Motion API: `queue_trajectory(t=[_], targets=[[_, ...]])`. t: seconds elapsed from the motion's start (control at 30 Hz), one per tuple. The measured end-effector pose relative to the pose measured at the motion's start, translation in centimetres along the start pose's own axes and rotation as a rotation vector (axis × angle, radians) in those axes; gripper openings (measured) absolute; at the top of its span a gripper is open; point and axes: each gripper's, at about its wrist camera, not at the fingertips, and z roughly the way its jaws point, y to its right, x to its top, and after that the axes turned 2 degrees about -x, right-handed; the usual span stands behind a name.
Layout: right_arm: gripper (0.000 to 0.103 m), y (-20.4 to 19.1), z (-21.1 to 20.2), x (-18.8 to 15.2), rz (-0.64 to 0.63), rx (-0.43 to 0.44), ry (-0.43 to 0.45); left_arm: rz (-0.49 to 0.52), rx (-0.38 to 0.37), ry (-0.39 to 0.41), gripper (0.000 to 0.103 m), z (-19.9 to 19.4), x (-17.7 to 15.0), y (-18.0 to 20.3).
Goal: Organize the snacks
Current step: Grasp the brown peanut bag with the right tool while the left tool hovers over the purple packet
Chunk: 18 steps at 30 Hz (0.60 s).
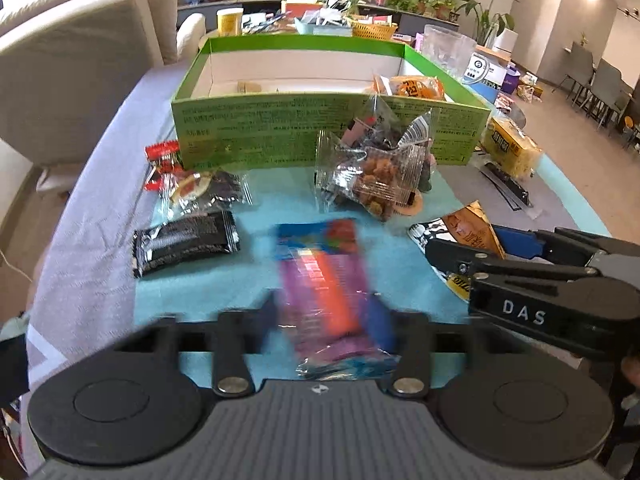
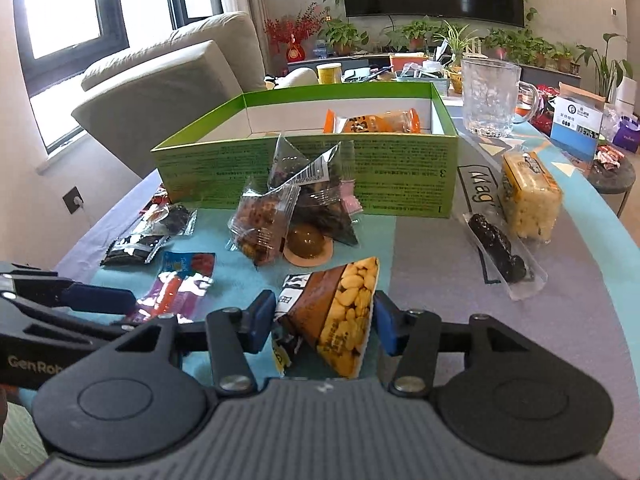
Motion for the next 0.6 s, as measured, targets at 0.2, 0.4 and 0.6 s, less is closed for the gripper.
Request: queue_trajectory(t=[0.2, 0.4, 0.6], targets=[[0.047, 0.0, -0.8, 0.1, -0.011, 0.014, 0.03, 0.025, -0.036, 0.032, 0.006, -1.3, 0.4, -0.2], [0.047, 0.2, -0.5, 0.0, -0.021, 0.003, 0.007, -0.011, -0.047, -0.037, 0.063, -0.8, 0.0, 0.1], [0.047, 0.2, -0.5, -0.2, -0.026, 0.002, -0.008, 0.069, -0.053, -0.063, 0.066, -0.5, -0.8, 1.4]])
